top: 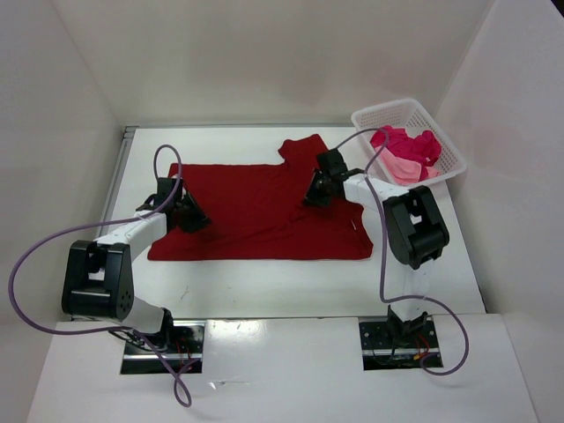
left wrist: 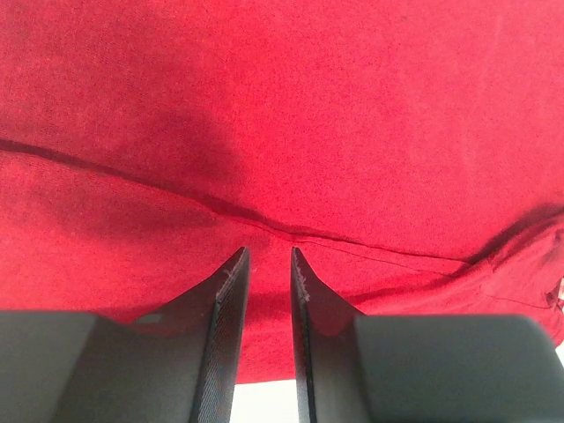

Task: Fold and stack the t-shirts

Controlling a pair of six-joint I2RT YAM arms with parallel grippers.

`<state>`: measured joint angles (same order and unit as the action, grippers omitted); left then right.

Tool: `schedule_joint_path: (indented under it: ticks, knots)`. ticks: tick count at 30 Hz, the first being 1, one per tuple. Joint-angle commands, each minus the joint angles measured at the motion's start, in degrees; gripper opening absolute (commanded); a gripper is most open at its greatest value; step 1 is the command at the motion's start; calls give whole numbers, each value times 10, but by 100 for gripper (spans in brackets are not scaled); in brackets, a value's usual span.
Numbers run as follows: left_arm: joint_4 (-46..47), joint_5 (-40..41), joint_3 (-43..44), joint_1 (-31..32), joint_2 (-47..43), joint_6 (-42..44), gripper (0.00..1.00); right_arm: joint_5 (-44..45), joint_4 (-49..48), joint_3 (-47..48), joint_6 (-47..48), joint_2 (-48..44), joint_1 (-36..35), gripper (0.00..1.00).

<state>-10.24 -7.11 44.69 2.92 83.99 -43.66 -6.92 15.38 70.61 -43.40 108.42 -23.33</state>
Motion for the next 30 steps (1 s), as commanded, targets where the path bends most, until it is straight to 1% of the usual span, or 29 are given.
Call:
schedule_joint_path:
  ticks: [1,5,8,9,10,13,15,17,18,19,22,25,26,30]
  knots:
    - [14,3,17,-2,-8,9,33,13,10,55,23,28,-8,7]
    - [8,3,22,-2,-19,3,33,13,10,94,23,55,-14,14]
    - [2,14,28,-2,-34,-2,33,8,4,113,23,60,-24,26]
    - [-3,14,28,-2,-44,-2,33,2,4,118,28,60,-30,36]
    - [-3,20,28,-2,-50,-7,33,2,4,124,28,60,-30,39]
    - [-9,27,28,-2,-72,-7,34,-5,11,149,43,55,-42,41]
    - [-9,27,28,-2,-86,-7,34,2,18,149,48,41,-47,41]
    - [-9,27,28,-2,-91,-7,34,19,18,132,55,16,-47,34]
    - [-9,22,28,-2,-91,-7,34,26,23,124,60,8,-47,29]
    - [-9,6,28,-2,-91,-12,34,26,23,102,60,1,-47,17]
    - [-2,-20,22,4,-86,-18,34,31,16,49,52,-22,-47,5]
    - [3,-32,8,12,-86,-18,34,50,10,31,46,-22,-47,3]
    - [3,-33,8,18,-81,-18,34,57,10,31,46,-22,-47,1]
    - [8,-45,3,41,-69,-18,34,64,18,67,53,32,-47,1]
